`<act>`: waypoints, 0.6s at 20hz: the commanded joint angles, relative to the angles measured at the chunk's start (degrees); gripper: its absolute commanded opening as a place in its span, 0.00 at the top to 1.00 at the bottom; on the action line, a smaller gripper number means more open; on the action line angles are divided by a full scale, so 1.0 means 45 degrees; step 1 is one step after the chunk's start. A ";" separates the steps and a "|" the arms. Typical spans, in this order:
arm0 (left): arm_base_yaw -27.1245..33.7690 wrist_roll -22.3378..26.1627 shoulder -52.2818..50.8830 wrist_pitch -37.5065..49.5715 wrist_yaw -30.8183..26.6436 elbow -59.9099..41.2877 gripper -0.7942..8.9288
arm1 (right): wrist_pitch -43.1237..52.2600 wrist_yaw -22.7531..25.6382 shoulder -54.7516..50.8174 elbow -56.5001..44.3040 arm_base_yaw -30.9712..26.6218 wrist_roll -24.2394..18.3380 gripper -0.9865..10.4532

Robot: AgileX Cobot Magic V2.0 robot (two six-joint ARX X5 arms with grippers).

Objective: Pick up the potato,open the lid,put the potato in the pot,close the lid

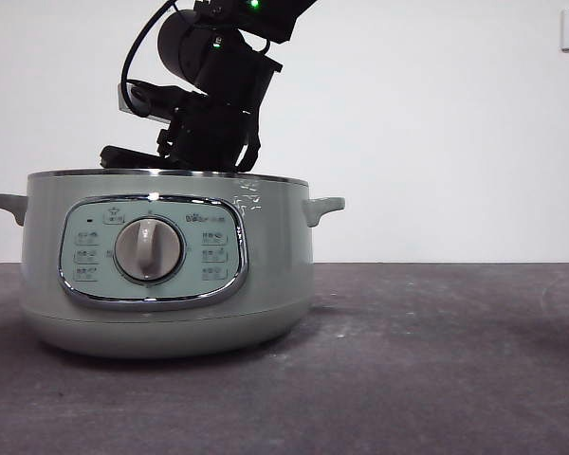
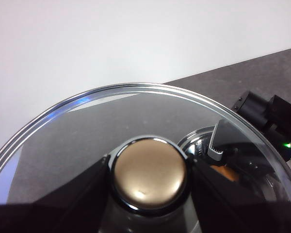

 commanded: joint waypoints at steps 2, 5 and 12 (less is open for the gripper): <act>-0.0019 0.0136 -0.0029 0.0510 -0.0058 0.0141 0.93 | 0.0073 0.0398 0.0219 0.0044 0.0049 0.0126 0.52; -0.0019 0.0141 -0.0024 0.0505 -0.0053 0.0141 0.93 | 0.0121 0.0437 0.0209 0.0068 0.0039 0.0539 0.52; -0.0019 0.0141 0.0019 0.0525 -0.0053 0.0141 0.93 | -0.0335 0.0699 -0.0874 0.0092 0.0019 0.0908 0.45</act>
